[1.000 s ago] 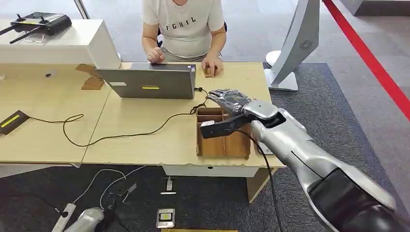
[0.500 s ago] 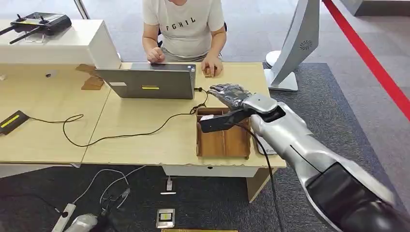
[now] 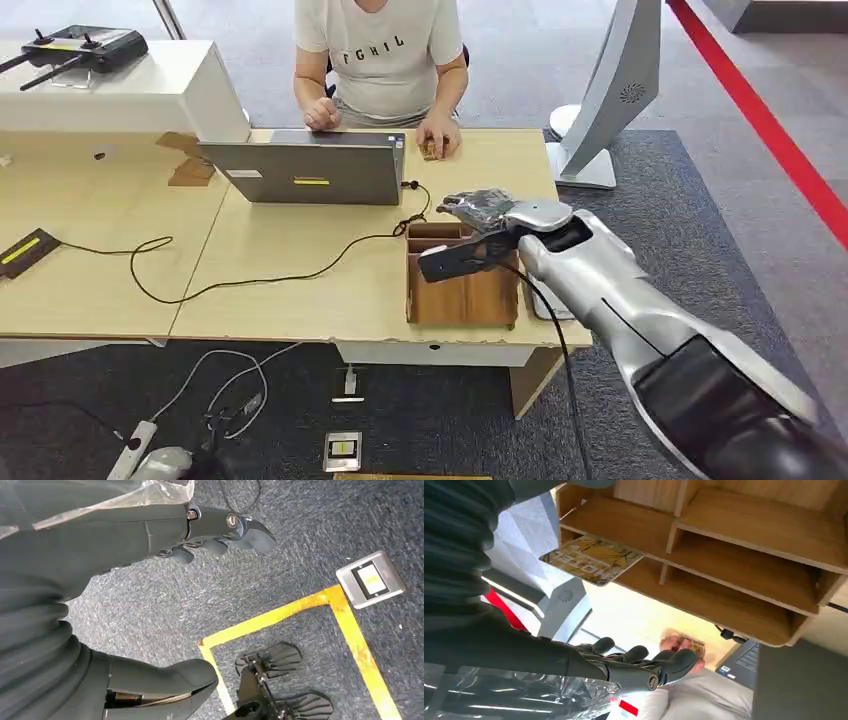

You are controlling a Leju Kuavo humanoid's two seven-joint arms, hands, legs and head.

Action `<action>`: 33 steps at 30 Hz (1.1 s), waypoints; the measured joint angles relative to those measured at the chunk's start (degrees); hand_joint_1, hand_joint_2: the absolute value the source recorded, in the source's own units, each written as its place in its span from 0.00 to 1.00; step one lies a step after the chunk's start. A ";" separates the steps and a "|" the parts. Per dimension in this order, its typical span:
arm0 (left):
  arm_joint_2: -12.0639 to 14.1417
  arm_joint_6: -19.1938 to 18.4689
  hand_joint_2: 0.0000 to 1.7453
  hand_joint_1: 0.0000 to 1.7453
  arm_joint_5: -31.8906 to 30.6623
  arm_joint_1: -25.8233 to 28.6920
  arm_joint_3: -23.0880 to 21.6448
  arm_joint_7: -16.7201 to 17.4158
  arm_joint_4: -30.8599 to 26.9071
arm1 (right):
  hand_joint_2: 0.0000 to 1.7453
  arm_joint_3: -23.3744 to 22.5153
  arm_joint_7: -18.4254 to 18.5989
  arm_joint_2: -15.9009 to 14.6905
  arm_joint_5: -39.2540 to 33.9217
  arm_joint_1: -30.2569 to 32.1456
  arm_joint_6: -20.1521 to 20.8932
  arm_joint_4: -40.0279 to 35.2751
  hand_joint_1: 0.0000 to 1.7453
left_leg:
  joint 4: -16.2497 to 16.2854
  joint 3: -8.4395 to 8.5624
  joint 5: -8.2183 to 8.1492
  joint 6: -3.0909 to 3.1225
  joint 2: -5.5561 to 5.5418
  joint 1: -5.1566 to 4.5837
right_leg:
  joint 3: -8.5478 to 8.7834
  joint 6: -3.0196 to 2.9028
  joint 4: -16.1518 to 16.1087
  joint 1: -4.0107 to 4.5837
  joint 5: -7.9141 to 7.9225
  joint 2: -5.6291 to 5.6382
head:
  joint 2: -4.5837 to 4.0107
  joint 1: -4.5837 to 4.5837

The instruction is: Pass the card to the sensor for recognition and then transmit it.

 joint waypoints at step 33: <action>2.10 -1.07 1.00 0.00 3.17 0.01 1.40 0.92 0.00 | 1.00 -1.46 -0.68 1.27 3.26 -2.90 2.40 0.81 0.00 | 0.00 0.00 0.00 0.00 0.00 0.01 | 0.01 -0.01 0.01 0.01 0.01 0.00 | 0.00 0.00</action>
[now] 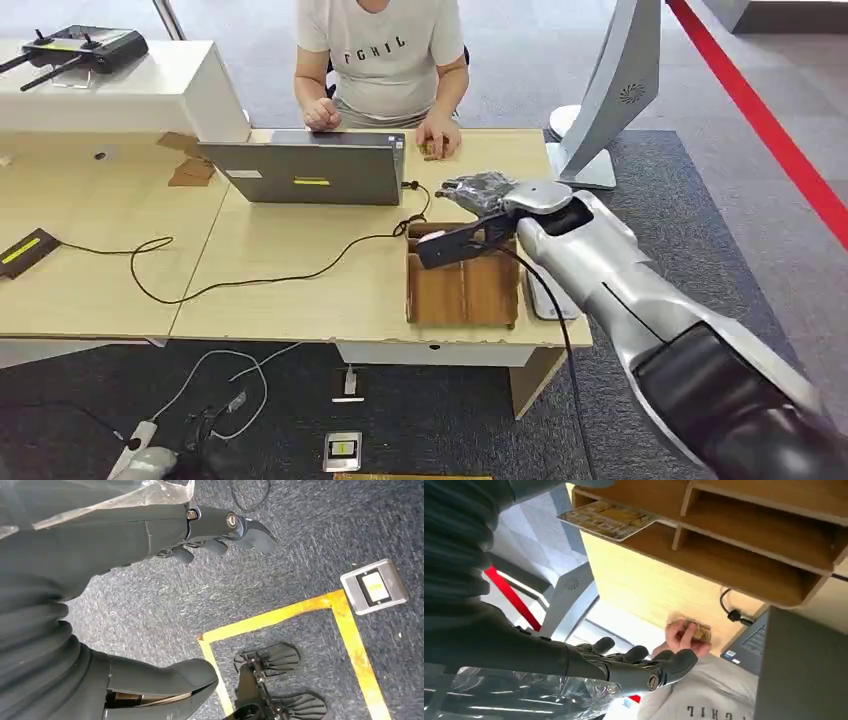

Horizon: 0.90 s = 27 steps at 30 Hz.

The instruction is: Pass the card to the sensor for recognition and then transmit it.

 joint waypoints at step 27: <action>0.87 -0.87 1.00 0.00 0.39 0.46 -0.04 0.52 0.00 | 1.00 -1.18 1.66 -2.21 1.86 -1.24 3.72 0.33 0.00 | 0.00 0.02 0.00 0.00 0.02 0.00 | -0.01 0.00 0.00 0.00 0.00 0.00 | 0.00 0.00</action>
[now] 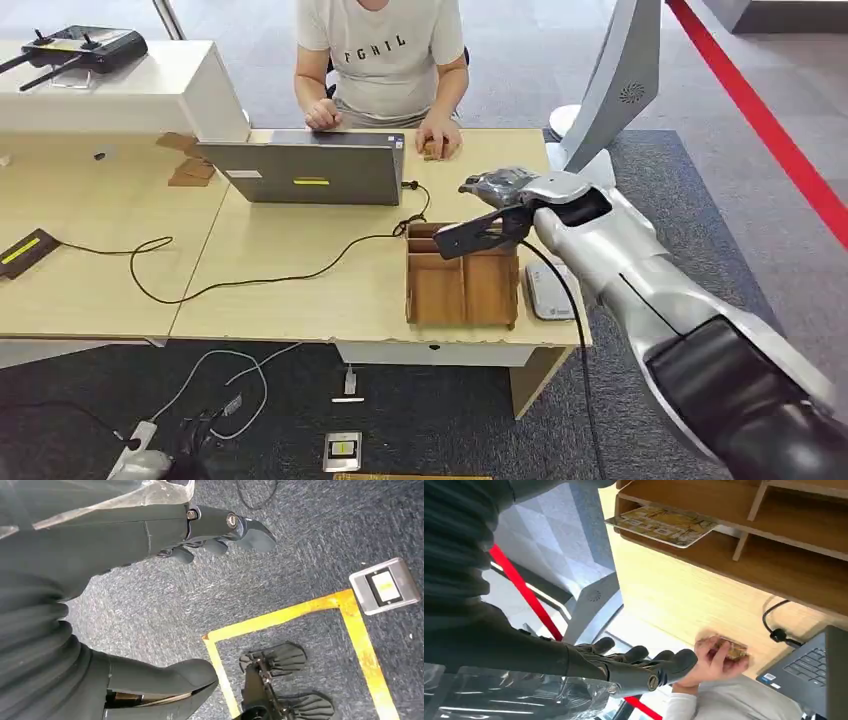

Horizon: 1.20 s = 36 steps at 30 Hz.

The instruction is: Pass the card to the sensor for recognition and then transmit it.

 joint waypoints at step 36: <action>0.98 -1.99 1.00 0.00 2.58 -0.61 0.00 3.74 0.00 | 1.00 -0.17 -1.16 1.01 1.40 0.70 2.60 1.22 0.00 | 0.00 0.00 0.00 0.00 -0.01 0.00 | 0.00 0.00 0.00 0.00 0.00 0.00 | 0.00 0.00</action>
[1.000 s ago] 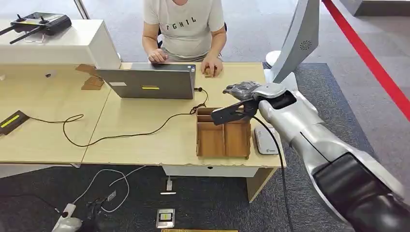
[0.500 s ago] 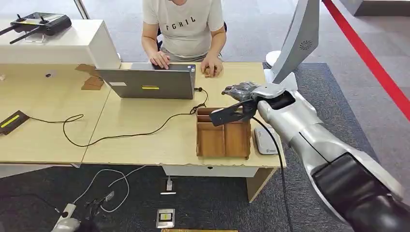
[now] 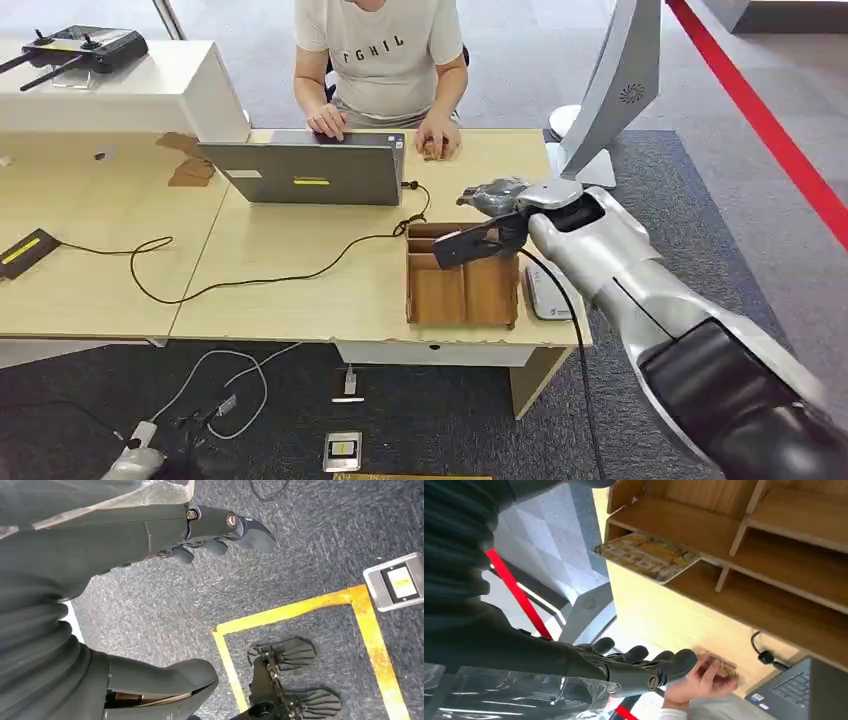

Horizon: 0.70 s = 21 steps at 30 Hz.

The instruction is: Pass the card to the sensor for recognition and then transmit it.

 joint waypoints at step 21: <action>0.00 -3.08 1.00 0.00 0.13 -2.64 -0.22 2.97 0.57 | 1.00 0.00 -0.87 -0.18 -0.35 -0.19 0.37 0.98 0.00 | 0.00 0.00 0.00 0.00 0.01 0.00 | 0.01 0.00 0.00 0.00 0.00 0.00 | 0.00 0.00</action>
